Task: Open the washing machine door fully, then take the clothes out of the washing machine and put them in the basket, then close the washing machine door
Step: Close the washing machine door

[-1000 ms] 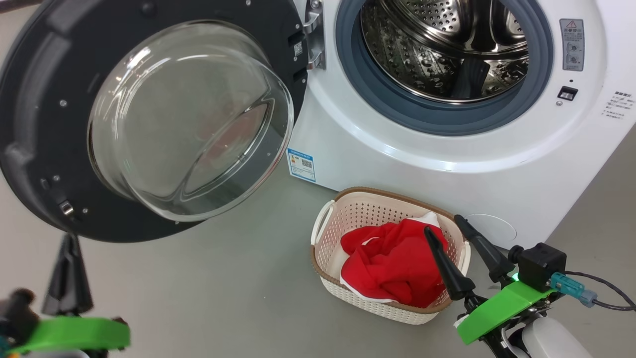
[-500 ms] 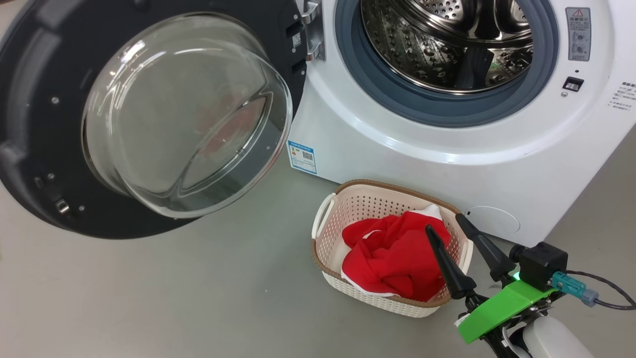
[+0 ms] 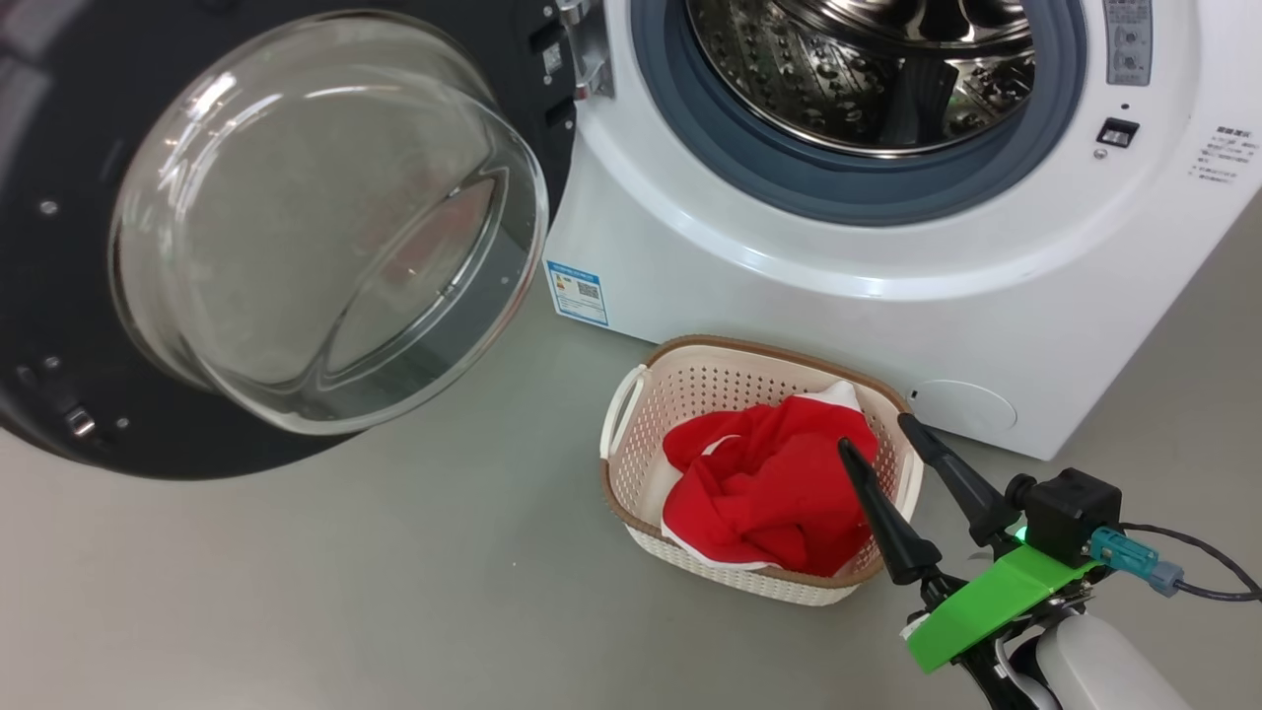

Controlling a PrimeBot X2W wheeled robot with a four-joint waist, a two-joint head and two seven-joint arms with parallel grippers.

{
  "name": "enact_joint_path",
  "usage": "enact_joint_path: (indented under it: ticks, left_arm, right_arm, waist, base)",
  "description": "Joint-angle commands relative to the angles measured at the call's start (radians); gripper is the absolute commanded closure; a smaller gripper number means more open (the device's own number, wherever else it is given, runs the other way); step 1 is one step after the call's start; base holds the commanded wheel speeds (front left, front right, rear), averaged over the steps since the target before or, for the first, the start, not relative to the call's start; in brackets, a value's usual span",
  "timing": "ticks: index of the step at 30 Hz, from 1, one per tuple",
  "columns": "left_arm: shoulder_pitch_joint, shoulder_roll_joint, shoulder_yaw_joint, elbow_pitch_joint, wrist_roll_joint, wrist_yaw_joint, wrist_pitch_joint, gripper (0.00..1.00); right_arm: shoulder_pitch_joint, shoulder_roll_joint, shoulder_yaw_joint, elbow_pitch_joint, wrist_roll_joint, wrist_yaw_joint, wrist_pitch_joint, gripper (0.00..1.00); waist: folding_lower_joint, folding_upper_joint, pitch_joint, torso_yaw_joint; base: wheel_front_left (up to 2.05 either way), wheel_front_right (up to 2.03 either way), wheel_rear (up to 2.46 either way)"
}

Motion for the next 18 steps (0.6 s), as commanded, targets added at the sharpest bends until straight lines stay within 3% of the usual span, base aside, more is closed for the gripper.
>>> enact_joint_path:
  ticks: [1, 18]
  left_arm:
    - [-0.059, 0.070, 0.051, 0.019, -0.026, -0.014, 0.016, 1.00]
    - [-0.211, 0.124, 0.141, 0.401, -0.164, -0.022, 0.084, 1.00]
  right_arm:
    - [-0.032, -0.008, 0.020, -0.022, 0.000, 0.002, -0.005, 0.00]
    - [-0.065, -0.033, 0.023, -0.031, -0.002, 0.002, -0.005, 0.00]
  waist:
    - [0.0000, 0.0000, 0.013, -0.015]
    - [0.0000, 0.0000, 0.089, -0.084]
  base:
    - [0.00, 0.00, 0.00]
    - [0.00, 0.00, 0.00]
